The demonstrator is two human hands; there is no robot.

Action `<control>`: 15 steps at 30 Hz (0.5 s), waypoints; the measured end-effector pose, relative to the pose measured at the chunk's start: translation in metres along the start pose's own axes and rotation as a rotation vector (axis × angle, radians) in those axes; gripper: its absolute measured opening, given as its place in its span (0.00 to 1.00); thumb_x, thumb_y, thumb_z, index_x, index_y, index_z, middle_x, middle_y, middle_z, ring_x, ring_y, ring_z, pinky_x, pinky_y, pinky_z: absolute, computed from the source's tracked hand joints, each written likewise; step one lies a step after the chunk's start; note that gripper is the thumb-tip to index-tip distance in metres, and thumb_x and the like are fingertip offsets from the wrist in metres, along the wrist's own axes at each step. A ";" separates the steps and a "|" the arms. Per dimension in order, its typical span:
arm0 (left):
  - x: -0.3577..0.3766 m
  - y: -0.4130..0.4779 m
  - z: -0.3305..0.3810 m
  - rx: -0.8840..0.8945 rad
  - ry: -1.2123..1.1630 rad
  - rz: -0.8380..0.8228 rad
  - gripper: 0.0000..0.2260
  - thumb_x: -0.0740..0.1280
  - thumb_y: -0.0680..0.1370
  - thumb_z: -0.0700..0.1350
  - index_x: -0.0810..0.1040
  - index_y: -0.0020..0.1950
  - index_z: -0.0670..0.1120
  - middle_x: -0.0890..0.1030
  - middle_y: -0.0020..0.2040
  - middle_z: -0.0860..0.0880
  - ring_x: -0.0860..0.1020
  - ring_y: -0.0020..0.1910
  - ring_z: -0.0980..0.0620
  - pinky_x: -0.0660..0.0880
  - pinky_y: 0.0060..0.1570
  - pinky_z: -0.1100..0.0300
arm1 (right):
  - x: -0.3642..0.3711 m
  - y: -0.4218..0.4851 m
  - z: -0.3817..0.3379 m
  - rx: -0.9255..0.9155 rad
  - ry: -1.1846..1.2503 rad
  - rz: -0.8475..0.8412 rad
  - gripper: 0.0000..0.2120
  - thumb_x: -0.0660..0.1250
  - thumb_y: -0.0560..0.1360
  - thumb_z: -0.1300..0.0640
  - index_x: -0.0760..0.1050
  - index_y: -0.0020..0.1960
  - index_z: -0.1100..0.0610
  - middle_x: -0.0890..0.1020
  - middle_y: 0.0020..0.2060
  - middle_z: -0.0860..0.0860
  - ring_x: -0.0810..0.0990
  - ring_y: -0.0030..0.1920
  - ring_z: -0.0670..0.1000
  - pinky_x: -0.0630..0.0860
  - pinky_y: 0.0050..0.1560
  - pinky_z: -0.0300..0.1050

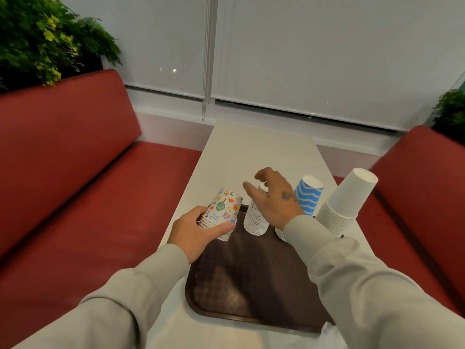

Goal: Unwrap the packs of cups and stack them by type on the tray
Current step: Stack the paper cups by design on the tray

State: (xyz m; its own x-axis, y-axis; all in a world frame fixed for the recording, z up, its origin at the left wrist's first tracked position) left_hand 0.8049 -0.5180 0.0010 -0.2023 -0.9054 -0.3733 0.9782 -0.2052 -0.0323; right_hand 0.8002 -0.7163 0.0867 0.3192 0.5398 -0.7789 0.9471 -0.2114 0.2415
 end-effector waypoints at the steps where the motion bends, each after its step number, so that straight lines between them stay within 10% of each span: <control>1: 0.000 -0.001 0.003 0.008 0.003 0.001 0.27 0.76 0.67 0.61 0.75 0.62 0.53 0.81 0.54 0.55 0.80 0.49 0.56 0.78 0.42 0.66 | 0.004 -0.003 -0.003 0.024 0.070 -0.061 0.20 0.64 0.77 0.38 0.70 0.62 0.50 0.77 0.57 0.50 0.77 0.56 0.51 0.75 0.55 0.48; 6: -0.003 -0.009 0.022 0.061 0.017 0.005 0.25 0.77 0.68 0.59 0.77 0.61 0.52 0.82 0.51 0.56 0.81 0.47 0.57 0.74 0.37 0.70 | 0.024 -0.021 -0.014 0.154 0.256 -0.303 0.25 0.66 0.75 0.34 0.67 0.65 0.46 0.80 0.55 0.49 0.79 0.54 0.51 0.71 0.45 0.40; 15: -0.007 -0.015 0.025 0.061 -0.016 -0.039 0.25 0.80 0.65 0.57 0.79 0.59 0.53 0.84 0.49 0.57 0.82 0.47 0.57 0.81 0.47 0.60 | 0.028 -0.023 -0.017 0.153 0.316 -0.279 0.20 0.68 0.73 0.36 0.68 0.60 0.43 0.81 0.52 0.52 0.83 0.52 0.52 0.82 0.53 0.56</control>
State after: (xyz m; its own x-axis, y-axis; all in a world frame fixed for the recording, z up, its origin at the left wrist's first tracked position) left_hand 0.7908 -0.5182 0.0267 -0.2411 -0.9019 -0.3584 0.9650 -0.2620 0.0100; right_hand 0.7877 -0.6826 0.0693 0.0692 0.8106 -0.5815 0.9900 -0.1276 -0.0600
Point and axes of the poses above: each hand's wrist, its own y-axis towards the middle knuckle, its own x-axis out of the palm, z = x × y, the point moved 9 cm from there along y, towards the middle knuckle
